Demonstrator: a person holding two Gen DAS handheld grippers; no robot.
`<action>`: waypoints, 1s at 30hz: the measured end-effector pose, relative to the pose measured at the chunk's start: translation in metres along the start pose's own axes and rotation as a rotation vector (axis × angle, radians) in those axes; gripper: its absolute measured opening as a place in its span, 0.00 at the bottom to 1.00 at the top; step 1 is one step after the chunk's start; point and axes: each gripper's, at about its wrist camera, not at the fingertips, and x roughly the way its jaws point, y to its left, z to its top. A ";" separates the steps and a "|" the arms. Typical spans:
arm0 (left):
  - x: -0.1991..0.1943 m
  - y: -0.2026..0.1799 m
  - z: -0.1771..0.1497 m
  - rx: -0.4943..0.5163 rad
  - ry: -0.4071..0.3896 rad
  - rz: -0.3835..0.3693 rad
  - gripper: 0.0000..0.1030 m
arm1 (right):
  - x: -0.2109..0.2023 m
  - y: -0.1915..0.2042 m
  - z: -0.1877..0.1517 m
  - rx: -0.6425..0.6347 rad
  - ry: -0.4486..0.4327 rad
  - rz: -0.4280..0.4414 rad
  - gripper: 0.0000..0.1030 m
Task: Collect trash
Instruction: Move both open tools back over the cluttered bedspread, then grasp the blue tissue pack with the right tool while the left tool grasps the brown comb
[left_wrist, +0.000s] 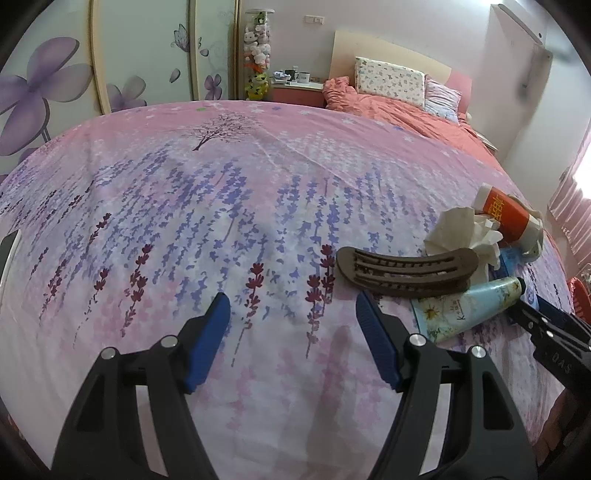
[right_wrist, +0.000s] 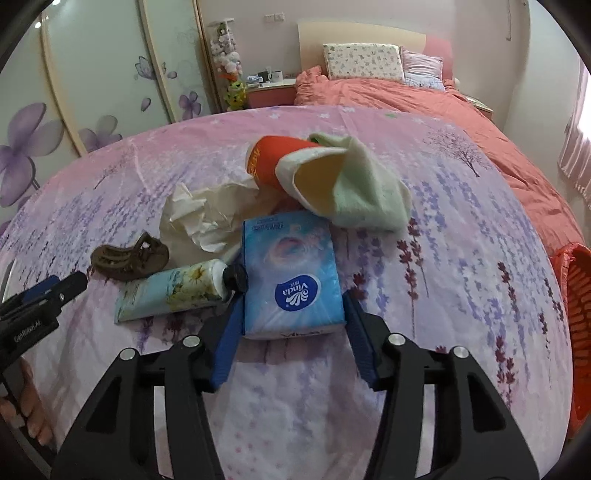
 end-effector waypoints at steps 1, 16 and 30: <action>0.000 0.002 -0.001 0.000 0.000 -0.004 0.68 | -0.004 -0.004 -0.004 0.001 -0.001 -0.005 0.51; -0.012 -0.069 -0.002 0.092 -0.036 -0.066 0.77 | -0.025 -0.083 -0.028 0.141 -0.009 -0.149 0.52; 0.006 -0.024 0.013 0.006 0.007 0.031 0.61 | -0.025 -0.082 -0.030 0.124 -0.002 -0.165 0.53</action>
